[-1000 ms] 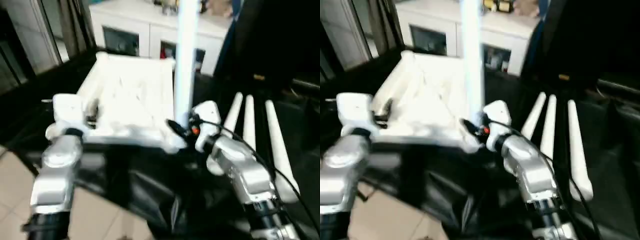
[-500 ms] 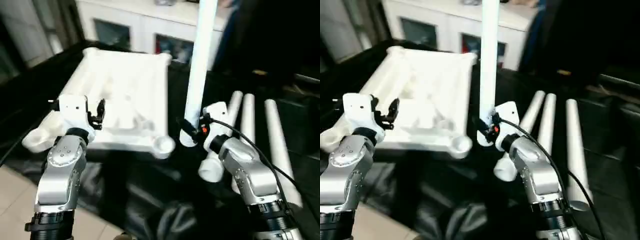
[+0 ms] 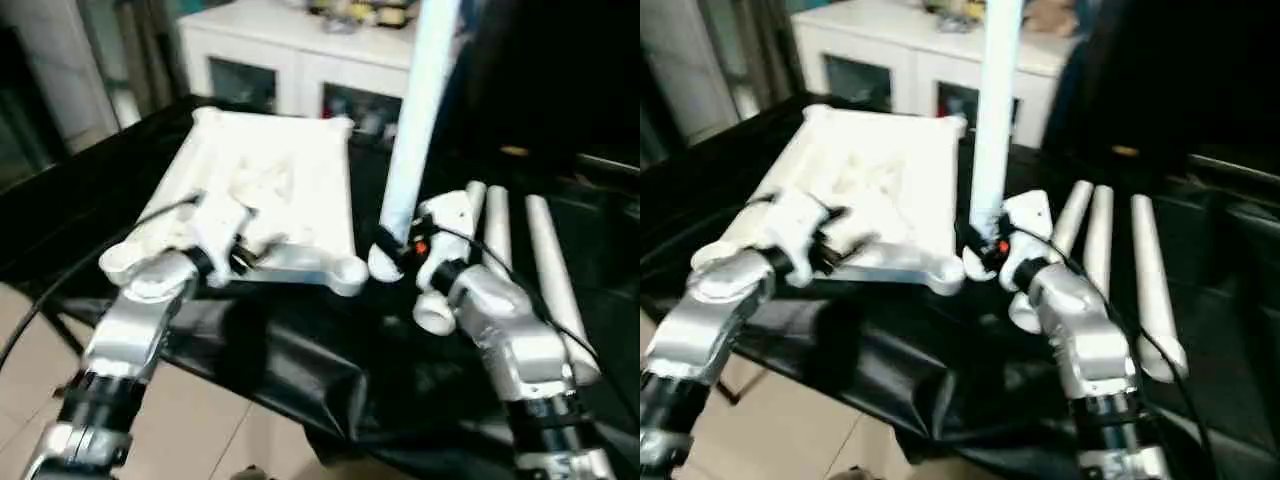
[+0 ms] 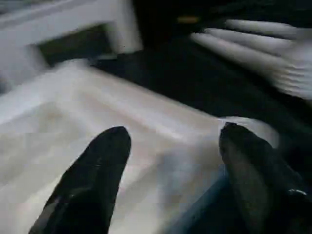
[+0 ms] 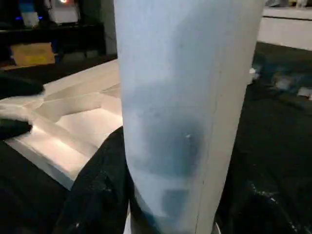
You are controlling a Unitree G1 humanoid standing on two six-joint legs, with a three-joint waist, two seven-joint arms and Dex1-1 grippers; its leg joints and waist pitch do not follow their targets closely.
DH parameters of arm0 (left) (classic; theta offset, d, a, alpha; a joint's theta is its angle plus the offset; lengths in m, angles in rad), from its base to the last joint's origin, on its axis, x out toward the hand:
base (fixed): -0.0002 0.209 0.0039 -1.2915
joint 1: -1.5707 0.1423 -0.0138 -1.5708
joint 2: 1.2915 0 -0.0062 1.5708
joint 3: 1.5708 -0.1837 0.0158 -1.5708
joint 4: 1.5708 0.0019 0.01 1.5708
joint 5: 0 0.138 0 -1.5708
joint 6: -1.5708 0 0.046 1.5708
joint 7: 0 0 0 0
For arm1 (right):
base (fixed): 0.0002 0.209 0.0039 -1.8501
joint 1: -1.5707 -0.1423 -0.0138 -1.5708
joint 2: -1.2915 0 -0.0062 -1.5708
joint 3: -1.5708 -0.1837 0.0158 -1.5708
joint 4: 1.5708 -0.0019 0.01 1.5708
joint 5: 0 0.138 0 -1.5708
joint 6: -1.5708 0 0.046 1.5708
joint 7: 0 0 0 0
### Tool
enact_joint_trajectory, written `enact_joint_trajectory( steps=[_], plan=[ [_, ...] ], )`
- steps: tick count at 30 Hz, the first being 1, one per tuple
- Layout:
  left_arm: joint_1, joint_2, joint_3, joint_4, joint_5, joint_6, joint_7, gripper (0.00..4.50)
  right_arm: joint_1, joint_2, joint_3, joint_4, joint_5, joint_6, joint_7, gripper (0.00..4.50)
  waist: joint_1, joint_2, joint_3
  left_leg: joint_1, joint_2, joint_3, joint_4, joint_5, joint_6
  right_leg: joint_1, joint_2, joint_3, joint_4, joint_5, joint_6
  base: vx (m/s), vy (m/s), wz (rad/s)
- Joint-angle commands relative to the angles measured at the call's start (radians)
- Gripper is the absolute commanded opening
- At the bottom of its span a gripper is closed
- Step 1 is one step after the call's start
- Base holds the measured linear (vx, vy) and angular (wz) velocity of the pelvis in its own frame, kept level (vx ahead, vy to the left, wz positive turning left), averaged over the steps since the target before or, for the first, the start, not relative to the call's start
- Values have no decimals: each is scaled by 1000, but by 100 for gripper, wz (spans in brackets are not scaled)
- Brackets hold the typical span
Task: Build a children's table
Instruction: Pick table leg
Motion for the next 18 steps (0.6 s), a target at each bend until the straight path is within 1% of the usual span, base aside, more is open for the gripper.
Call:
enact_joint_trajectory(
  steps=[1,2,3,4,5,6,7,8,9,10,11,12,13,14,15,16,17,18],
  plan=[
    [-52,17,-41,67,7,-21,-106,371,-11,-25,-21,-26,23,18,32,190,-5,2,-50,47,66,-39,-113,-484,-98,-3,-70,35,-106,-562,-65,-52,-39,-3],
    [-66,19,-51,93,16,-30,-123,374,-11,-30,-25,-29,26,20,36,190,-4,-2,-53,43,66,-38,-114,-440,-85,2,-72,35,-109,-564,-62,0,0,0],
    [-71,20,-55,102,20,-34,-129,374,-11,-32,-26,-30,28,20,38,190,-2,-2,-52,42,66,-38,-115,-420,-80,0,-71,35,-112,-560,-62,0,0,0],
    [-96,22,-74,154,43,-62,-146,344,-12,-41,-29,-32,26,19,42,190,-2,12,-53,38,67,-38,-116,-388,-79,0,-70,34,-110,-529,-66,0,0,0],
    [-127,15,-90,220,74,-89,-141,342,-9,-52,-33,-39,23,23,44,190,-5,13,-55,35,65,-36,-116,-367,-79,3,-64,32,-110,-503,-63,0,0,0],
    [-138,13,-95,244,82,-100,-141,345,-8,-56,-33,-41,22,24,45,190,-5,11,-57,36,68,-34,-117,-356,-83,2,-62,30,-104,-465,-71,0,0,0],
    [-172,4,-109,317,102,-125,-146,336,-3,-66,-37,-54,21,30,46,190,-7,9,-54,36,66,-32,-116,-361,-81,-1,-59,30,-107,-468,-73,0,0,0],
    [-176,3,-110,325,104,-127,-147,317,-2,-67,-38,-56,21,30,46,190,-10,14,-54,42,66,-30,-114,-380,-85,-4,-58,29,-110,-477,-80,0,0,0],
    [-205,-10,-126,387,127,-149,-141,301,13,-80,-43,-84,25,43,45,190,-11,22,-54,43,66,-33,-113,-387,-87,-4,-59,28,-109,-477,-86,0,0,0],
    [-205,-10,-126,387,127,-149,-141,298,13,-80,-43,-84,25,43,45,190,-14,14,-53,43,66,-34,-113,-402,-85,-1,-59,26,-111,-492,-87,0,0,0],
    [-213,-21,-120,403,120,-154,-134,298,20,-86,-47,-98,30,50,45,190,-19,22,-53,42,69,-36,-114,-411,-84,-1,-61,25,-109,-489,-101,0,0,0],
    [-212,-22,-118,400,120,-158,-127,298,22,-86,-47,-100,31,50,44,190,-24,19,-51,40,70,-36,-116,-419,-84,0,-60,23,-110,-488,-105,0,0,0],
    [-183,-52,-82,338,115,-146,-10,298,42,-79,-62,-133,38,59,18,190,-28,48,-52,37,74,-41,-119,-455,-99,4,-58,21,-102,-455,-122,0,0,0],
    [-161,-67,-57,296,102,-126,37,298,50,-71,-68,-143,36,63,1,190,-33,37,-51,40,74,-42,-120,-487,-98,6,-54,13,-106,-443,-128,-27,53,-12],
    [-92,-102,11,178,66,-108,144,298,69,-45,-83,-161,33,69,-46,190,-39,33,-55,31,79,-44,-122,-457,-94,17,-59,13,-94,-375,-157,0,0,0],
    [-61,-118,42,132,49,-113,182,298,79,-33,-89,-170,32,72,-67,190,-39,33,-55,31,79,-44,-122,-457,-94,17,-59,13,-94,-375,-157,0,0,0],
    [-12,-131,75,68,36,-80,222,298,95,-21,-88,-180,34,76,-79,190,-44,23,-47,33,68,-31,-112,-439,-58,0,-61,14,-114,-448,-153,0,0,0],
    [39,-144,108,8,27,-39,263,298,114,-8,-84,-194,38,81,-88,190,-44,22,-47,22,64,-25,-96,-385,-14,13,-94,27,-126,-503,-155,0,0,0]
  ],
)
